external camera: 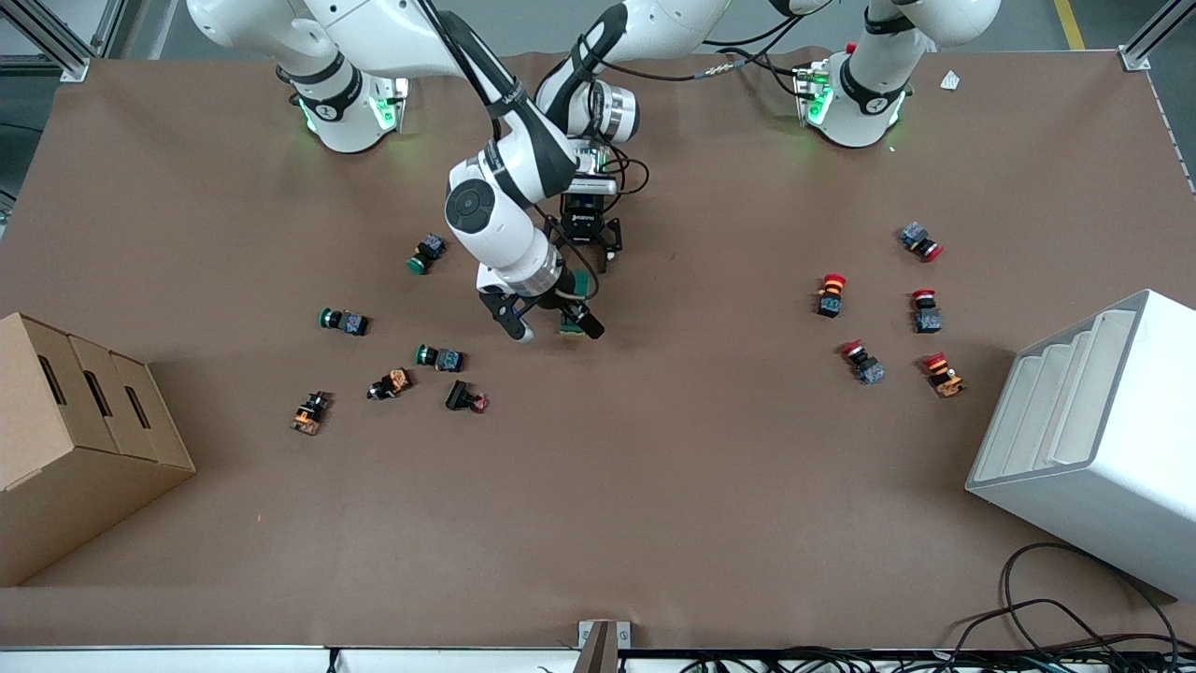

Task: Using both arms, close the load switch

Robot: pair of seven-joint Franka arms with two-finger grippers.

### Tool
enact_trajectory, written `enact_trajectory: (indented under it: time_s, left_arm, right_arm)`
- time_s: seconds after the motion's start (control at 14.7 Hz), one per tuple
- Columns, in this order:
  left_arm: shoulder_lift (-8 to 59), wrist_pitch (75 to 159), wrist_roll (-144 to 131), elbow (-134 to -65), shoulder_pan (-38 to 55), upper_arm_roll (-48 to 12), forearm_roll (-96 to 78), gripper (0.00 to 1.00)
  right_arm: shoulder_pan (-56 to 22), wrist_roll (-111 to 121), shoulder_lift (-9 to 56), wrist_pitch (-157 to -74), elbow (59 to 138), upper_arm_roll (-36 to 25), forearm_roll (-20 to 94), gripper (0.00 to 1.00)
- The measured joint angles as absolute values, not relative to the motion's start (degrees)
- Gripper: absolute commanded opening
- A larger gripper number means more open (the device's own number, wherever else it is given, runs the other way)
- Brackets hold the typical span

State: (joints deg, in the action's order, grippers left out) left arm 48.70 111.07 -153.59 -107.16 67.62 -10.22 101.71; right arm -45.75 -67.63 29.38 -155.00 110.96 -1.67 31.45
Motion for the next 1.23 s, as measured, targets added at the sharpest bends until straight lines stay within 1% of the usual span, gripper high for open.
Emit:
enact_trajectory:
  time_s: [0.61,1.02,1.09,1.23]
  left_arm:
    - [48.7,111.1,-153.3,-107.2,67.6,-10.2,101.7,1.00]
    - [48.7,111.1,-152.9,-107.1,67.6,-10.2,101.7,1.00]
    - [48.7,111.1,-152.9,-107.1,67.6,-10.2,101.7,1.00]
    - [48.7,111.1,-152.8,-106.8,67.5,-10.2,101.2,1.00]
  right_arm:
    - [-45.0,-66.8,34.7,-155.0,105.6,-2.0,31.4,1.00]
    - [-43.4,-63.5,35.2,-154.5,104.7,-2.1,31.3,1.00]
    - [-42.3,-61.8,35.2,-153.6,104.6,-2.2,31.1,1.00]
    - [-39.0,-56.8,35.1,-149.3,103.9,-2.9,30.0,1.00]
